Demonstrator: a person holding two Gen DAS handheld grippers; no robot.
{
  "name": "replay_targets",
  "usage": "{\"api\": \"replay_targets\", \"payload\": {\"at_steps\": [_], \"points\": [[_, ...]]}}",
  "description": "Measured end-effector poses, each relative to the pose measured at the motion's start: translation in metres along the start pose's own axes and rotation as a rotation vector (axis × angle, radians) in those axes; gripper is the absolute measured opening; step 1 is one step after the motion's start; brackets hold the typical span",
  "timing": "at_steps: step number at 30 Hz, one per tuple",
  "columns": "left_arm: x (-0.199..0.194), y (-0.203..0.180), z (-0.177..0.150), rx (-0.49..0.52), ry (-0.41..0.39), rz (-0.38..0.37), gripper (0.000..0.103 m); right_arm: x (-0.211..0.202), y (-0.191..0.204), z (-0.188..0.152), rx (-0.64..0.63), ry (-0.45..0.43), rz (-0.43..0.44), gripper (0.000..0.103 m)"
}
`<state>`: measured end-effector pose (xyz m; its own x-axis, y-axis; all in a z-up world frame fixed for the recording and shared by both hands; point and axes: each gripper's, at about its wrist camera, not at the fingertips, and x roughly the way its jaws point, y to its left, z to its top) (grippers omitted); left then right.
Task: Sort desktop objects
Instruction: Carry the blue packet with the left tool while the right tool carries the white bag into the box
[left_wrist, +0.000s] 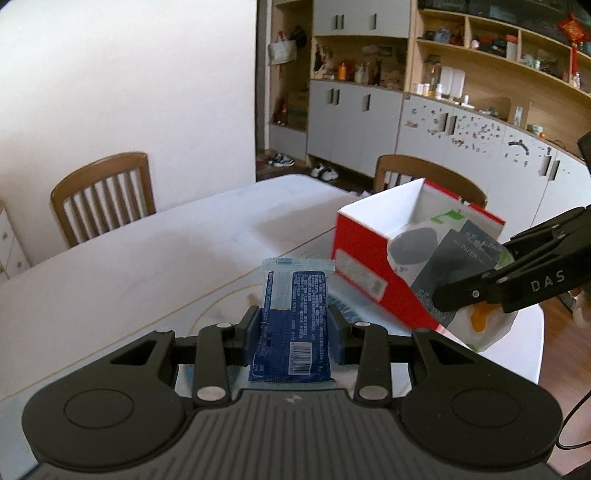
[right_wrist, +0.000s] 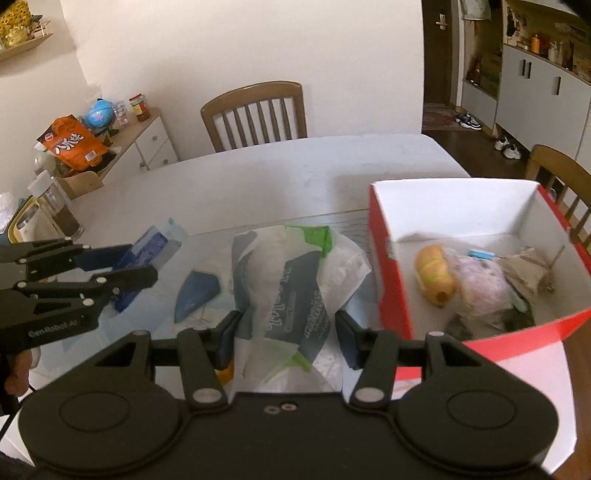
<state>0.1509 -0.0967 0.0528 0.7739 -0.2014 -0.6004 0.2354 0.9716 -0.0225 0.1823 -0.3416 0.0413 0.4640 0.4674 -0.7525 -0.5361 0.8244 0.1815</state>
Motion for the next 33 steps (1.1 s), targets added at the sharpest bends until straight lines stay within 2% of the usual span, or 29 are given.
{"api": "replay_targets", "payload": {"at_steps": [16,24,33], "points": [[0.052,-0.096,0.047,0.038,-0.007,-0.028,0.036,-0.035,-0.107,0.007,0.010,-0.020,0.001,0.054],[0.085,-0.135,0.068,0.046,-0.002,-0.017,0.036,-0.036,-0.167,0.018,0.012,-0.022,0.001,0.054],[0.117,-0.166,0.093,0.087,0.014,-0.015,0.036,-0.027,-0.217,0.026,0.010,-0.017,-0.017,0.054]]}}
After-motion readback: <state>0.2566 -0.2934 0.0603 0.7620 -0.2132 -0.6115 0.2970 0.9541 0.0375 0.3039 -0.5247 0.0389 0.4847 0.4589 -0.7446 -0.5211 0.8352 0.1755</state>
